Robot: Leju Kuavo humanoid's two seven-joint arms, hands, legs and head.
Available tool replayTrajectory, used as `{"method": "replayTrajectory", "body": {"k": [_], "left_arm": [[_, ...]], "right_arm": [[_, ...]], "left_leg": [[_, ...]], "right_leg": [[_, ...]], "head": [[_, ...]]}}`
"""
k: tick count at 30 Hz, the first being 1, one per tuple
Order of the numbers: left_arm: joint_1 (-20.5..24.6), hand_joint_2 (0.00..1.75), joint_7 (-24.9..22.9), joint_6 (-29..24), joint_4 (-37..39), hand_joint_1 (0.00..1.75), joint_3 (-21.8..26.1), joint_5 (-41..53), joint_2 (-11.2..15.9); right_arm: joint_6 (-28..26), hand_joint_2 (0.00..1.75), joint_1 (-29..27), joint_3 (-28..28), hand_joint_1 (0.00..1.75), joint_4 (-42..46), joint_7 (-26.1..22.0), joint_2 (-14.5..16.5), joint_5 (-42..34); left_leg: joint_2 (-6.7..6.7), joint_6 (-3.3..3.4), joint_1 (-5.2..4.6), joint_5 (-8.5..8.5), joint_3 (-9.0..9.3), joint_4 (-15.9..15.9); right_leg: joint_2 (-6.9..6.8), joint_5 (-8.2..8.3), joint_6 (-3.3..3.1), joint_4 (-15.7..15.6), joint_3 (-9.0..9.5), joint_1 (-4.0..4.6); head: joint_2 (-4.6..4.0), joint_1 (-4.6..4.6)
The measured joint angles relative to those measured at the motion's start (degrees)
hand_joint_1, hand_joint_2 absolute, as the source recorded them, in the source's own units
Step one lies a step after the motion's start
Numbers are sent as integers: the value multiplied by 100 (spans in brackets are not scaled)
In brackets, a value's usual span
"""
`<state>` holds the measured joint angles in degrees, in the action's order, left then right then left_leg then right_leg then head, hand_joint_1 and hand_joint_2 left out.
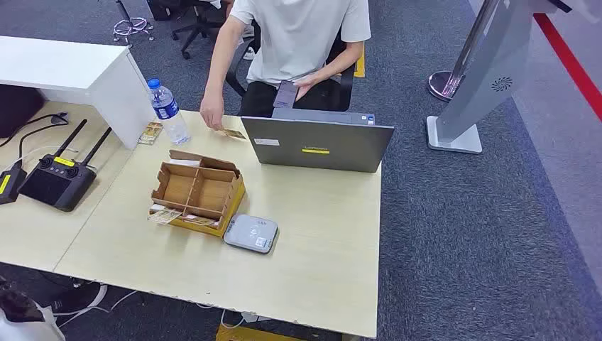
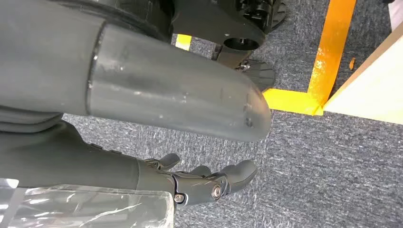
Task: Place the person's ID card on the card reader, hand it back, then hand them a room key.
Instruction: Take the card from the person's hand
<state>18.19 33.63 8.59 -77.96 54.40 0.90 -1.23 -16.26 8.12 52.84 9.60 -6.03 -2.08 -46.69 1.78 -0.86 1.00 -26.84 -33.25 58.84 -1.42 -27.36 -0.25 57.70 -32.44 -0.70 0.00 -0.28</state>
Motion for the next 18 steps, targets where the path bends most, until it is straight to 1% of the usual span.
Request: {"method": "replayTrajectory", "body": {"k": [2, 9, 18], "left_arm": [[86, 175, -34, -64, 1, 0, -131, 144, 23], [735, 175, -332, -330, 121, 0, -998, 1084, 158], [1554, 175, -771, -584, 611, 0, -2149, 2251, 327]], "right_arm": [[0, 0, 8, 30, 0, -1, 10, 0, 0], [0, 0, 59, 196, 0, -13, 74, 0, -3], [0, 0, 91, 361, 0, -17, 138, 0, -96]], "left_leg": [[0, -1, 0, 2, 0, 0], [1, -1, -1, 13, -6, 2], [3, -2, -1, 16, -10, 4]], "right_leg": [[1, 1, 0, 0, -1, 0], [4, 17, 3, 0, -8, 0], [7, 25, -2, 0, -13, 0]], "head": [[0, 0], [0, 1], [0, 0]]}}
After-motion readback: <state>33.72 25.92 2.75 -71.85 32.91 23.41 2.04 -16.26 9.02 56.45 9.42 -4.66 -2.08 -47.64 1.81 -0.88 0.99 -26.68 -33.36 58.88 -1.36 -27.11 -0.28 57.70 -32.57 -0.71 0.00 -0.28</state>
